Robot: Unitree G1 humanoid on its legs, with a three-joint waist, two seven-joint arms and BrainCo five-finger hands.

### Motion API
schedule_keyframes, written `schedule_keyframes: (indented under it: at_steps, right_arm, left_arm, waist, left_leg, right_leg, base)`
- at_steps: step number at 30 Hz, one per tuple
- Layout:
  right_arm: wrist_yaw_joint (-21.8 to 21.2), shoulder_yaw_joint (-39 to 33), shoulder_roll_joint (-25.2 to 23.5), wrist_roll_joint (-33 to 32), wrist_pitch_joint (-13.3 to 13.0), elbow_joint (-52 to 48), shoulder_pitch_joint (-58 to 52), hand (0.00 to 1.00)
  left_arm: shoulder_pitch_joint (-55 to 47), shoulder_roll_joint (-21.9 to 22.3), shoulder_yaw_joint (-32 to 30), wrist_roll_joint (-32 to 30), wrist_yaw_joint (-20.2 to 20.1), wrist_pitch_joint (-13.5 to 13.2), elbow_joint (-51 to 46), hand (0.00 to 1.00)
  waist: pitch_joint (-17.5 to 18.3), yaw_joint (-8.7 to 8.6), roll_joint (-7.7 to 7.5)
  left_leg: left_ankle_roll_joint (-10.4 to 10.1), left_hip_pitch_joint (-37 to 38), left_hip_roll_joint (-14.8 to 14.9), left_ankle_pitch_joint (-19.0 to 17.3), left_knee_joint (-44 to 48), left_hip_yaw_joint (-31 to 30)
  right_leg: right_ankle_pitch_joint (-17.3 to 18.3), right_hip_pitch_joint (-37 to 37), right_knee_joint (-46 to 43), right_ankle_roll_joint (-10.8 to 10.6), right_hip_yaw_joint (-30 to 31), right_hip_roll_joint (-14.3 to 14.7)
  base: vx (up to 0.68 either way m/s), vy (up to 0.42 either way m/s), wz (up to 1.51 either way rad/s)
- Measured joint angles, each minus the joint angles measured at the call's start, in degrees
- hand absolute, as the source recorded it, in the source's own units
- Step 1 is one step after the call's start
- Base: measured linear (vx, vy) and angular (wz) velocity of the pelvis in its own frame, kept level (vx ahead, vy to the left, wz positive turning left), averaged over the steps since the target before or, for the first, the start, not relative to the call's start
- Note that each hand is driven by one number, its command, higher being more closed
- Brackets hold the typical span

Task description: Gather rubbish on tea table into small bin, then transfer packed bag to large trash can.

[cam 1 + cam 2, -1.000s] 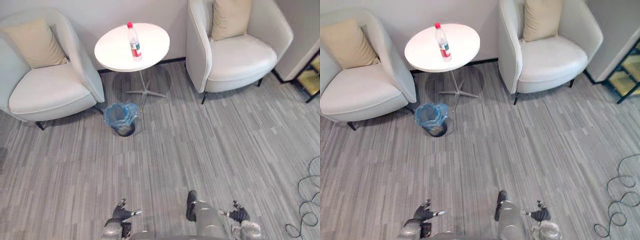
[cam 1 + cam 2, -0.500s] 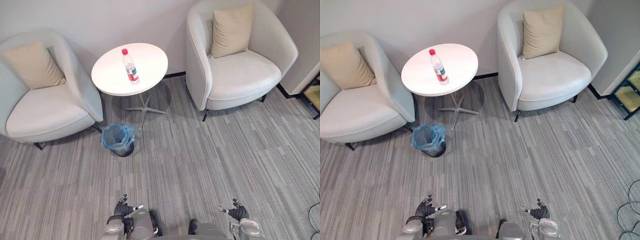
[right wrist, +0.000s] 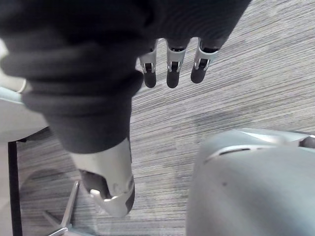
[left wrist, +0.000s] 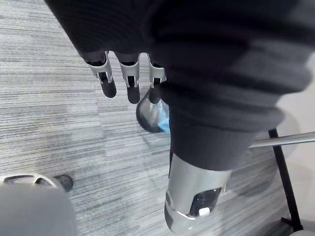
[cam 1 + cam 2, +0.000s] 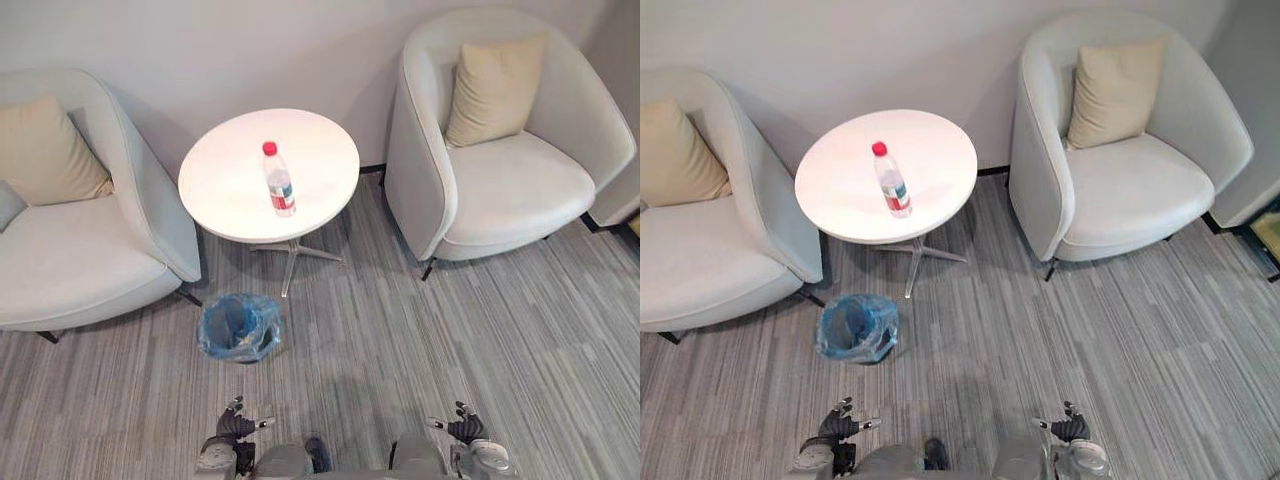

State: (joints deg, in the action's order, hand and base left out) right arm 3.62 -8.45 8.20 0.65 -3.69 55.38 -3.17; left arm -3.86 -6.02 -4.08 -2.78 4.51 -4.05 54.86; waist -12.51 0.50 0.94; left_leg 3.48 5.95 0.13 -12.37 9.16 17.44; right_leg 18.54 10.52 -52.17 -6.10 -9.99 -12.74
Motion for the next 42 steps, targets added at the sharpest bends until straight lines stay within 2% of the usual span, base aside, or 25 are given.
schedule_keyframes:
  at_steps: [1, 3, 4, 5, 7, 8, 11, 13, 14, 15, 17, 19, 20, 21, 22, 24, 28, 31, 33, 35, 37, 39, 40, 41, 42]
  right_arm:
    - [-0.05, 0.07, 0.28, 0.0, 0.0, 0.01, -0.06, 0.0]
    - [-0.04, 0.21, 0.75, -0.03, 0.0, -0.08, -0.18, 0.0]
    - [-0.04, 0.33, 0.91, -0.08, -0.11, -0.52, -0.58, 0.0]
    - [-0.03, 0.45, 1.31, -0.05, -0.24, -0.57, -1.29, 0.0]
    - [0.14, -0.26, 2.07, -0.05, -0.15, -0.41, -1.11, 0.0]
    - [0.14, -0.73, 2.37, -0.05, -0.27, -0.98, -1.02, 0.0]
    - [0.25, -1.27, 2.3, -0.09, -0.22, -1.12, -2.24, 0.0]
    - [0.31, -1.09, 0.94, -0.13, -0.23, -2.11, -4.27, 0.0]
    - [0.39, -0.94, 0.06, -0.15, -0.27, -3.27, -4.94, 0.0]
    - [0.5, -0.97, -0.3, -0.2, -0.31, -3.74, -5.1, 0.0]
    - [0.56, -0.98, -0.9, -0.27, -0.51, -4.02, -4.81, 0.0]
    - [0.85, -1.07, -0.72, -0.29, -0.44, -3.89, -4.72, 0.0]
    - [1.24, -1.07, -0.45, -0.29, -0.39, -3.66, -4.76, 0.0]
    - [1.27, -1.07, -0.24, -0.28, -0.37, -3.43, -4.84, 0.0]
    - [1.34, -1.05, 0.13, -0.27, -0.31, -2.56, -4.95, 0.0]
    - [1.34, -0.73, -0.66, -0.2, 0.07, -1.68, -4.76, 0.0]
    - [1.32, -0.64, -0.64, -0.04, 0.02, -1.67, -3.54, 0.0]
    - [1.19, -0.22, -0.54, 0.61, -0.02, -1.68, -2.86, 0.0]
    - [1.17, 0.51, -0.57, 1.5, -0.03, -1.62, -2.71, 0.0]
    - [1.06, 0.56, -1.37, 1.73, -0.02, -1.08, -2.95, 0.0]
    - [1.06, 0.54, -0.88, 1.73, 0.03, -0.32, -3.26, 0.0]
    - [1.07, 0.59, -0.9, 1.71, -0.04, -0.47, -3.04, 0.0]
    - [1.1, 0.59, -0.92, 1.71, -0.09, -0.53, -3.24, 0.0]
    - [1.13, 0.6, -0.89, 1.71, -0.16, -0.35, -3.89, 0.0]
    - [1.16, 0.53, -0.47, 1.71, -0.03, 0.18, -3.96, 0.0]
  left_arm:
    - [0.14, 0.15, -0.03, 0.01, 0.22, 0.0, -0.01, 0.0]
    - [0.03, 0.25, -0.04, 0.11, 0.61, 0.02, 0.03, 0.0]
    - [-0.13, 0.09, -0.05, 0.43, 0.63, -0.03, 0.03, 0.0]
    - [-0.01, 0.1, -0.29, 0.48, 0.64, -0.08, 0.55, 0.0]
    - [0.35, 1.58, -0.39, 0.5, 0.51, -0.25, 1.25, 0.0]
    - [0.38, 1.85, -0.48, 0.49, 0.52, -0.31, 1.31, 0.0]
    - [0.71, 2.69, -0.64, 0.47, 0.51, -0.28, 1.32, 0.0]
    - [0.34, 3.8, -1.2, 0.47, 0.48, -0.24, 0.9, 0.0]
    - [-0.08, 4.45, -1.32, 0.57, 0.43, -0.22, -0.45, 0.0]
    - [-0.21, 4.63, -1.32, 0.57, 0.44, -0.27, -1.07, 0.0]
    - [-0.14, 4.62, -1.31, 0.59, 0.5, -0.33, -1.36, 0.0]
    - [0.03, 4.58, -1.28, 0.6, 0.52, -0.36, -1.44, 0.0]
    - [0.16, 4.59, -1.17, 0.59, 0.53, -0.32, -1.37, 0.0]
    - [0.14, 4.6, -1.08, 0.59, 0.54, -0.31, -1.27, 0.0]
    - [-0.03, 4.59, -1.04, 0.7, 0.48, -0.32, -0.94, 0.0]
    - [0.04, 2.95, -1.05, 0.79, 0.59, -0.3, -0.73, 0.0]
    - [0.2, 2.32, -1.09, 1.0, 0.56, -0.31, -0.55, 0.0]
    - [-0.2, 2.27, -0.44, 0.98, 0.58, -0.25, -0.22, 0.0]
    - [-0.19, 2.25, 0.23, 0.97, 0.54, -0.17, 0.35, 0.0]
    - [-0.23, 2.01, 1.49, 0.99, 0.58, -0.16, 0.41, 0.0]
    - [-0.48, 1.72, 2.23, 1.02, 0.66, -0.13, 0.29, 0.0]
    - [-0.52, 1.04, 2.25, 1.03, 0.66, -0.17, 0.32, 0.0]
    - [-0.57, 0.44, 2.23, 1.03, 0.69, -0.16, 0.42, 0.0]
    - [-0.73, -0.21, 2.21, 0.98, 0.64, -0.21, 0.74, 0.0]
    - [-0.54, 0.9, 2.1, 1.05, 0.73, -0.18, 1.39, 0.0]
  waist:
    - [-0.33, -0.39, 0.8]
    - [-0.72, -1.87, 1.56]
    - [-0.66, -2.67, 1.34]
    - [-0.73, -3.04, 0.81]
    - [-0.06, -2.27, 2.6]
    - [-0.09, -2.31, 2.49]
    - [-0.12, -2.96, 2.54]
    - [-0.69, -2.19, 1.49]
    - [-0.74, -1.64, 1.5]
    - [-0.68, -1.18, 1.63]
    - [-0.69, -0.86, 1.5]
    - [-0.7, -0.41, 1.5]
    - [-0.67, -0.24, 1.56]
    - [-0.58, -0.22, 1.75]
    - [-0.01, 0.38, 2.79]
    - [0.82, 0.34, 0.04]
    - [0.8, 0.48, -1.34]
    - [1.17, 0.44, -2.5]
    - [1.65, 0.3, -1.78]
    - [1.8, 0.05, -1.52]
    - [1.93, -0.95, -0.7]
    - [1.9, -1.36, -0.31]
    - [2.15, -1.38, -0.89]
    - [2.73, -1.29, -3.21]
    - [2.96, -1.38, -1.67]
  left_leg:
    - [-0.01, 1.44, 1.08, 0.0, -0.31, -1.02]
    - [-0.12, 2.96, 2.84, -0.05, -0.15, -3.58]
    - [-1.1, 3.99, 3.6, -0.31, -0.16, -4.46]
    - [-5.43, 5.09, 3.6, -1.5, -0.13, -5.87]
    - [-7.33, 5.08, 6.07, -0.81, -0.06, -6.68]
    - [-9.61, 4.91, 6.4, 0.83, 0.1, -6.77]
    - [-11.58, 2.5, 7.95, 2.43, 6.37, -8.11]
    - [-15.02, -2.38, 10.43, 5.06, 20.36, -7.7]
    - [-14.44, -5.52, 12.9, 4.32, 27.93, -5.96]
    - [-12.56, -7.57, 14.29, 3.19, 31.37, -3.95]
    - [-9.81, -11.12, 14.84, 1.49, 30.54, 0.15]
    - [-9.43, -12.04, 12.8, 1.72, 20.77, 1.77]
    - [-9.13, -12.39, 11.02, 3.51, 12.18, 1.6]
    - [-9.01, -12.34, 10.2, 6.15, 7.63, 1.49]
    - [-5.48, -12.09, 9.53, 12.78, 2.76, 1.19]
    - [-5.64, -10.87, 6.79, 13.52, 0.01, 1.17]
    - [-3.67, -9.45, 3.89, 11.29, -0.52, 1.36]
    - [-3.22, -6.53, 0.56, 7.31, -0.8, 2.21]
    - [-2.93, -5.52, -0.34, 6.5, -1.24, 2.05]
    - [-2.43, -4.47, -0.31, 6.41, -1.53, 0.03]
    - [-2.77, -3.18, 2.08, 6.69, -2.04, -2.86]
    - [-3.85, -3.03, 4.21, 7.38, -2.47, -5.0]
    - [-4.41, -3.04, 4.48, 7.56, -2.37, -6.09]
    - [-5.61, -2.66, 2.87, 7.41, -2.24, -7.35]
    - [-6.46, -1.98, 4.07, 7.14, -2.74, -8.75]
  right_leg:
    - [0.95, 2.17, 3.85, 1.66, -1.06, 1.97]
    - [0.67, 5.19, 11.97, 2.01, -0.69, 4.89]
    - [-2.51, 6.05, 20.4, 2.21, 0.45, 6.04]
    - [-12.53, 5.16, 26.76, 5.54, 1.68, 6.61]
    - [-11.61, 4.75, 25.64, 6.82, 0.67, 8.35]
    - [-10.11, 4.54, 25.21, 7.21, -0.16, 8.21]
    - [-8.23, 0.8, 27.03, 7.78, -3.78, 7.66]
    - [-7.8, -5.81, 31.77, 8.31, -6.41, 7.63]
    - [-7.55, -8.96, 34.42, 8.61, -7.27, 8.14]
    - [-7.5, -10.91, 36.07, 8.69, -7.68, 8.5]
    - [-7.88, -13.72, 38.88, 8.07, -8.78, 8.27]
    - [-8.01, -14.39, 39.6, 7.05, -8.78, 7.56]
    - [-7.65, -14.72, 39.42, 6.03, -8.67, 7.09]
    - [-7.43, -14.74, 39.19, 5.48, -8.65, 7.1]
    - [-6.65, -14.73, 38.54, 4.12, -7.83, 7.57]
    - [-6.38, -14.84, 40.27, 2.98, -5.84, 6.45]
    - [-5.36, -16.24, 40.27, 0.96, -5.45, 3.55]
    - [-0.91, -14.92, 31.88, -1.49, -3.55, -0.67]
    - [-1.29, -12.41, 25.1, -2.06, -2.0, -1.97]
    - [-2.89, -9.8, 17.54, -0.88, -1.4, -2.27]
    - [0.45, -7.08, 17.26, 0.98, 1.23, 1.08]
    - [0.68, -3.39, 21.04, 1.57, 4.06, 5.0]
    - [-0.93, -2.7, 26.85, 1.65, 5.09, 5.9]
    - [-9.82, -2.64, 32.06, 2.49, 5.25, 5.18]
    - [-9.92, -3.73, 31.95, 2.64, 4.4, 5.9]
  base:
    - [0.47, -0.14, 0.48]
    - [0.38, -0.191, 0.63]
    - [0.39, -0.237, 0.82]
    - [0.39, -0.229, 0.71]
    - [0.36, -0.219, 0.32]
    - [0.31, -0.231, 0.24]
    - [0.27, -0.226, 0.66]
    - [0.21, -0.185, 0.66]
    - [0.13, -0.083, 0.45]
    - [0.13, -0.061, 0.32]
    - [0.09, -0.004, 0.21]
    - [0.1, 0.078, 0.03]
    - [0.18, 0.138, -0.02]
    - [0.22, 0.165, -0.01]
    - [0.23, 0.144, 0.09]
    - [0.2, 0.105, 0.17]
    - [0.16, 0.106, 0.09]
    - [0.13, 0.086, -0.1]
    - [0.21, 0.096, 0.03]
    - [0.25, 0.031, 0.39]
    - [0.21, -0.066, 0.62]
    - [0.2, -0.153, 0.57]
    - [0.19, -0.184, 0.72]
    - [0.22, -0.183, 0.7]
    - [0.26, -0.202, 0.53]
